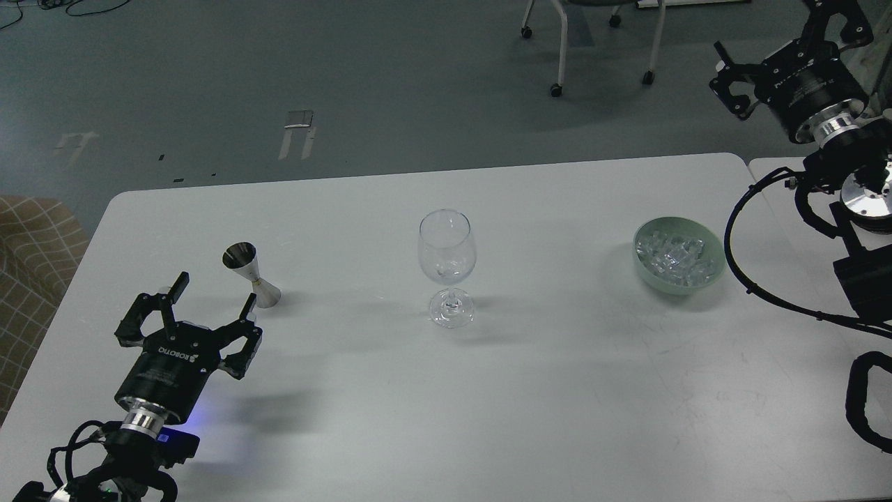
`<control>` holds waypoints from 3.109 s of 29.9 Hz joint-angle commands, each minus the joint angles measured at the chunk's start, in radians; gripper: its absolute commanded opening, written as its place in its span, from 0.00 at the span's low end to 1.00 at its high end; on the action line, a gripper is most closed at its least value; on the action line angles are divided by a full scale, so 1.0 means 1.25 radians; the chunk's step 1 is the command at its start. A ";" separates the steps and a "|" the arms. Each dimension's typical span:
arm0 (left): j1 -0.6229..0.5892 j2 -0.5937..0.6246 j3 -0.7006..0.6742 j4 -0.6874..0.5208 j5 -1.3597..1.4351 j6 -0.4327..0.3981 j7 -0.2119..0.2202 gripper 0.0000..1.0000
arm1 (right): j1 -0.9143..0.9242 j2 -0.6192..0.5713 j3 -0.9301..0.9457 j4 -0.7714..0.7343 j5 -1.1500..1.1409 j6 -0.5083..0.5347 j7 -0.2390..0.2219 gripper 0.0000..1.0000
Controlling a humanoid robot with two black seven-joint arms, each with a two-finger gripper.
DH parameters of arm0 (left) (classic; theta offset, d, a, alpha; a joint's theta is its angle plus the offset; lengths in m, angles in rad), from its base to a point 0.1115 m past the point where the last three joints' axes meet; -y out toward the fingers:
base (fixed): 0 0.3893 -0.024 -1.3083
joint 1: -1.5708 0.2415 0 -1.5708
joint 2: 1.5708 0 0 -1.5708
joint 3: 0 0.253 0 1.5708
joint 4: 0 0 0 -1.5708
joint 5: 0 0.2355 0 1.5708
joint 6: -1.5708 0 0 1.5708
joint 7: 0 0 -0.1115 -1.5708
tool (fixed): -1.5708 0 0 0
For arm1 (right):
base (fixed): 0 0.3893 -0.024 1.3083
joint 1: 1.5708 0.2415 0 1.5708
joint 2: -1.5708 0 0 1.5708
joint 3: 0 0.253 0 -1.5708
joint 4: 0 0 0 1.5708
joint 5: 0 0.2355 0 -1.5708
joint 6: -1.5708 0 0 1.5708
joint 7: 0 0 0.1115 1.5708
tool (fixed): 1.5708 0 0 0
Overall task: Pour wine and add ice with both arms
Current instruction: 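Lower the left gripper toward the metal jigger, then close the left gripper around the metal jigger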
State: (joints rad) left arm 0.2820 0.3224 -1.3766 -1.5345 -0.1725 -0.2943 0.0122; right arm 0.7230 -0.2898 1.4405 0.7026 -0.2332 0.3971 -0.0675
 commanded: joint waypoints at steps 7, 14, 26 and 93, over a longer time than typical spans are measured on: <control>0.000 -0.073 -0.001 0.018 -0.001 0.006 0.000 0.85 | -0.015 -0.004 0.001 0.004 0.000 0.000 0.000 1.00; -0.008 -0.113 -0.003 0.025 -0.002 0.049 0.001 0.83 | -0.027 -0.006 0.001 0.004 0.000 0.000 0.000 1.00; -0.087 -0.149 -0.017 0.172 -0.006 -0.006 0.000 0.68 | -0.027 -0.027 0.000 0.005 0.000 -0.001 0.000 1.00; -0.266 -0.149 -0.061 0.334 -0.009 0.123 0.058 0.49 | -0.045 -0.047 0.000 0.005 0.000 -0.001 0.000 1.00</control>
State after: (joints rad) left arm -0.0449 0.1366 -1.4525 -1.1270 -0.1856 -0.1340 0.0800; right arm 0.6673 -0.3479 1.4404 0.7087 -0.2332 0.3958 -0.0675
